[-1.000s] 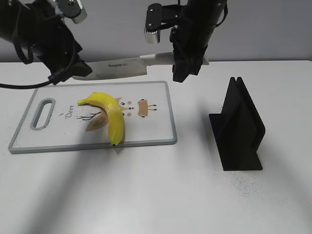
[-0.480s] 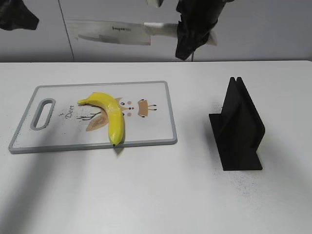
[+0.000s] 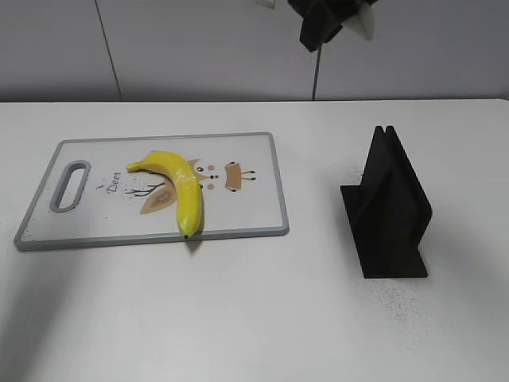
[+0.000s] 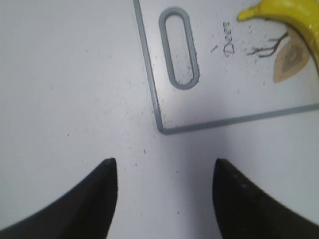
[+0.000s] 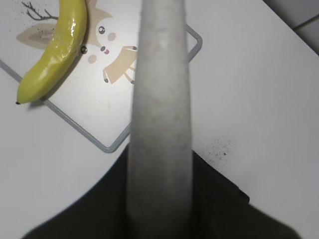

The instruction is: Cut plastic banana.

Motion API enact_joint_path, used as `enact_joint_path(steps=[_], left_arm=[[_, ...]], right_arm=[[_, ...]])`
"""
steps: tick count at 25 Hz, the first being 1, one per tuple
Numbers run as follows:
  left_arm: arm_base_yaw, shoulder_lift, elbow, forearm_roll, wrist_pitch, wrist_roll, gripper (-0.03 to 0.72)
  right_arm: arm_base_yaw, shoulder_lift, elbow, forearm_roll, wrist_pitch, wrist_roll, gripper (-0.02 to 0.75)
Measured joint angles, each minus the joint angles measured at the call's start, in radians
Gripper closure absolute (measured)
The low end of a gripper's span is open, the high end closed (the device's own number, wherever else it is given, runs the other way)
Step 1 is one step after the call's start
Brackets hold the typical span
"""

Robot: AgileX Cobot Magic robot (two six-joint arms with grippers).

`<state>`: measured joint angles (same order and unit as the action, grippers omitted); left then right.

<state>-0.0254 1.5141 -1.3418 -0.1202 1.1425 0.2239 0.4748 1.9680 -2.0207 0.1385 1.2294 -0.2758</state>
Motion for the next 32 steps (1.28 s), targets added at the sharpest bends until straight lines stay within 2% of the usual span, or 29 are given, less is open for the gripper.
enact_joint_path(steps=[7,16,24,32], left_arm=[[0.0,-0.038,0.022,0.062,0.069,-0.024,0.108],[0.0,-0.388,0.315,0.064,0.074,-0.036,0.111],[0.0,-0.748,0.579,0.064,0.077,-0.047,0.111],[0.0,-1.083,0.734,0.064,0.08,-0.062,0.112]], right_arm=[[0.0,-0.05,0.034,-0.001,0.0,0.276,0.538],[0.0,-0.186,0.21,-0.005,0.0,0.398,0.538],[0.0,-0.325,0.419,-0.006,-0.016,0.423,0.538],[0.0,-0.462,0.68,-0.01,-0.132,0.466,0.538]])
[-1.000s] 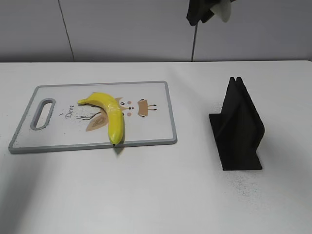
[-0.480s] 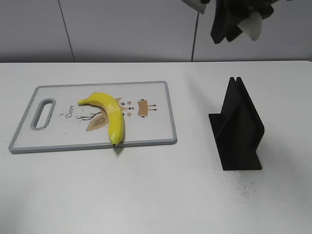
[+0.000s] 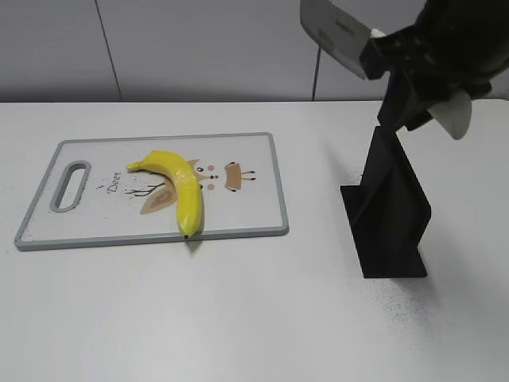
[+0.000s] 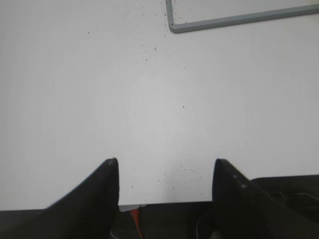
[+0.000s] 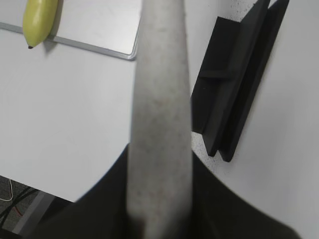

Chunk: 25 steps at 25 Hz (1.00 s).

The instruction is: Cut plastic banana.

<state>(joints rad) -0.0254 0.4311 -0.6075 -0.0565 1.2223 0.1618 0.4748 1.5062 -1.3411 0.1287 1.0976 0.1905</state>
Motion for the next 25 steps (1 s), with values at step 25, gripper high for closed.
enact_joint_path(steps=[25], left_arm=[[0.0,-0.397,0.109,-0.001,-0.13,-0.004,0.144]], right_arm=[[0.0,-0.338,0.472,-0.058,-0.192,0.243,0.538]])
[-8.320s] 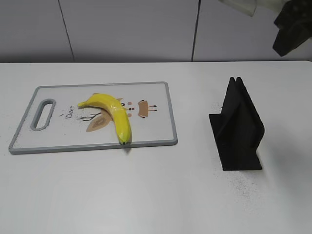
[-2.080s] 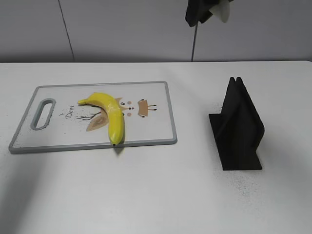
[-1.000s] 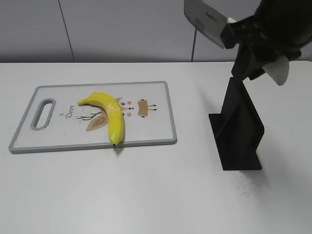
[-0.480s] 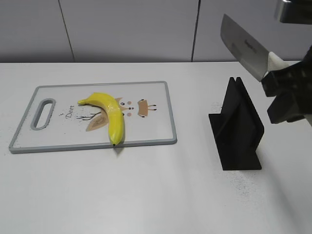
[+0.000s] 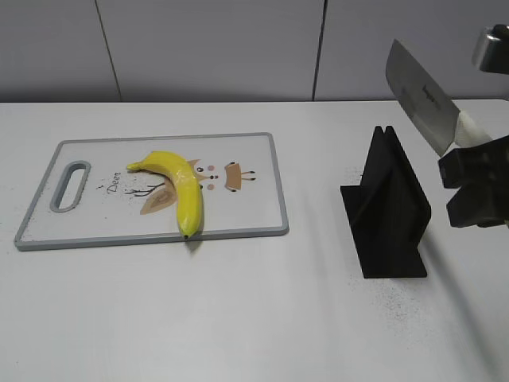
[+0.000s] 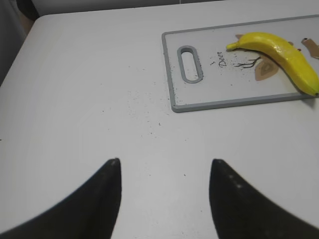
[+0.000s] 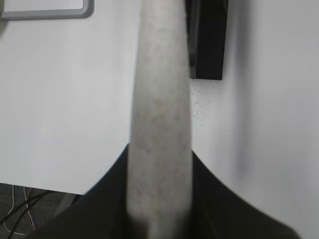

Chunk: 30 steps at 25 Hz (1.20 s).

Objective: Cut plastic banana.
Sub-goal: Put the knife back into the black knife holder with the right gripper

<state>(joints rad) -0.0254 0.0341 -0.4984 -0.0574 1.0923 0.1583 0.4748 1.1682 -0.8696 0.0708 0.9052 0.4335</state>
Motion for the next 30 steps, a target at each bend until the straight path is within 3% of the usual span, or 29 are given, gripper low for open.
enact_joint_path(steps=[11,30], left_arm=[[0.0,0.001,0.004,-0.005,-0.001,-0.014,0.144],[0.0,0.001,0.004,-0.026,-0.001,0.01,0.144]], right_arm=[[0.0,0.003,0.034,-0.139,-0.075,0.092,0.538],[0.0,0.243,0.034,-0.129,-0.155,0.086,0.538]])
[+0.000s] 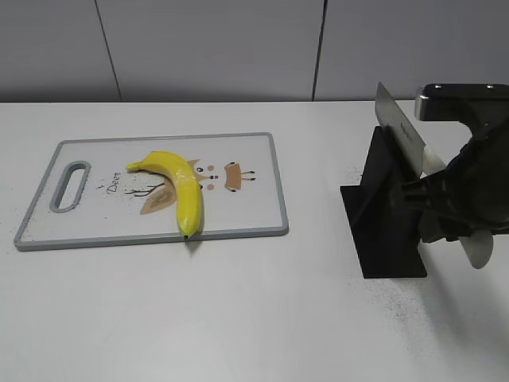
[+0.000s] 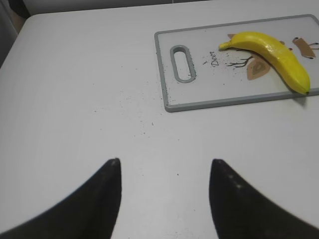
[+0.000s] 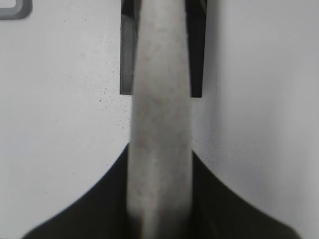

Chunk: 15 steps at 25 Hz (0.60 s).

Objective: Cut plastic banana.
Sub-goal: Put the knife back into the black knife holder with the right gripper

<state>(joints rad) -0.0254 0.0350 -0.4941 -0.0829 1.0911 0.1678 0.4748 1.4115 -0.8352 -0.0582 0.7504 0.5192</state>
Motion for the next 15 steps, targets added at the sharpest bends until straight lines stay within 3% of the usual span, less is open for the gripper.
enact_joint_path(steps=[12,13,15], left_arm=[[0.0,0.0,0.0,0.0,0.0,0.002,0.144],[0.0,0.0,0.0,0.0,0.0,0.002,0.144],[0.0,0.0,0.0,0.0,0.0,0.003,0.144]], right_arm=[[0.0,0.05,0.0,0.049,0.009,-0.002,0.538],[0.0,0.05,0.0,0.049,0.007,-0.002,0.519],[0.0,0.05,0.0,0.049,0.001,-0.002,0.375]])
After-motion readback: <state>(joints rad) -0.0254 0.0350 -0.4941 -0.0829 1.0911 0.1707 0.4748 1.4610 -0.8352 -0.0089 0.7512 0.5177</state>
